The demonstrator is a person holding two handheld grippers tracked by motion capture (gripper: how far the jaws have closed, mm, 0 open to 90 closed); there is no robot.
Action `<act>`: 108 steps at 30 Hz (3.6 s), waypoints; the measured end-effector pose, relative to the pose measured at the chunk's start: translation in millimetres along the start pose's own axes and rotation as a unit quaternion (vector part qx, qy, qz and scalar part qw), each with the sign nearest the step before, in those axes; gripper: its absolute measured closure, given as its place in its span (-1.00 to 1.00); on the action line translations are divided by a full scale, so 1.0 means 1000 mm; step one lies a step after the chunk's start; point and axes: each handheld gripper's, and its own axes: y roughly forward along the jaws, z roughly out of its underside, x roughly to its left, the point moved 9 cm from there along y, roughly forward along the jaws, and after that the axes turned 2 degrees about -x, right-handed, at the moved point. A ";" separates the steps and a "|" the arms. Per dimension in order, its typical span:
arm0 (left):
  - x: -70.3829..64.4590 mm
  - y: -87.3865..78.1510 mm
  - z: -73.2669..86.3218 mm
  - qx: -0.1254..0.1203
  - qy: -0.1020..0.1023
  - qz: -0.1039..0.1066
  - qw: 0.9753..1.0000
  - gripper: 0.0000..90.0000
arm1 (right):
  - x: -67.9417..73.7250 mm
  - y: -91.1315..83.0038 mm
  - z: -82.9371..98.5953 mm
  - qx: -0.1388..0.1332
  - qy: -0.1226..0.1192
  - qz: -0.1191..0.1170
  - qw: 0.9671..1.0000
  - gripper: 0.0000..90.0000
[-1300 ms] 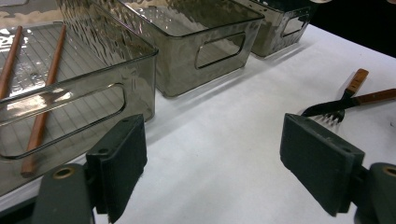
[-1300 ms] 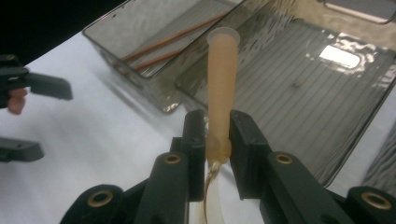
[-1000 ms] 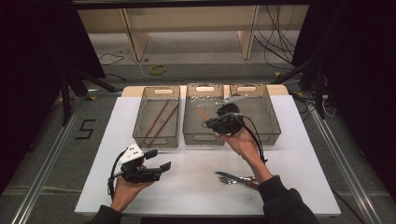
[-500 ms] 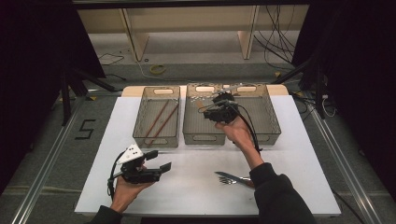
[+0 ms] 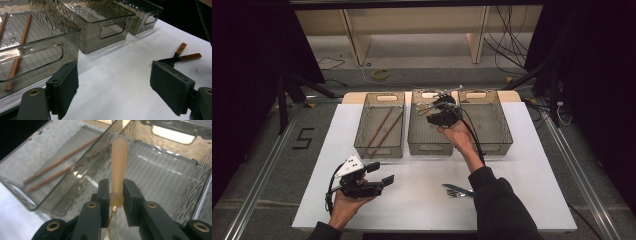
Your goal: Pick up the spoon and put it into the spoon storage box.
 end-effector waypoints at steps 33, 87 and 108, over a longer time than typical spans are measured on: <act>0.000 -0.001 -0.001 -0.004 0.001 0.001 1.000 -0.51 | 0.000 0.009 0.001 0.000 0.011 -0.032 0.999 0.09; -0.001 -0.002 -0.001 -0.007 0.001 0.003 1.000 -0.51 | 0.016 -0.112 0.122 -0.007 -0.074 -0.116 0.991 -0.45; -0.003 -0.002 -0.002 -0.009 0.006 0.009 1.000 -0.57 | 0.007 -0.125 0.162 0.052 -0.101 -0.109 0.988 -0.46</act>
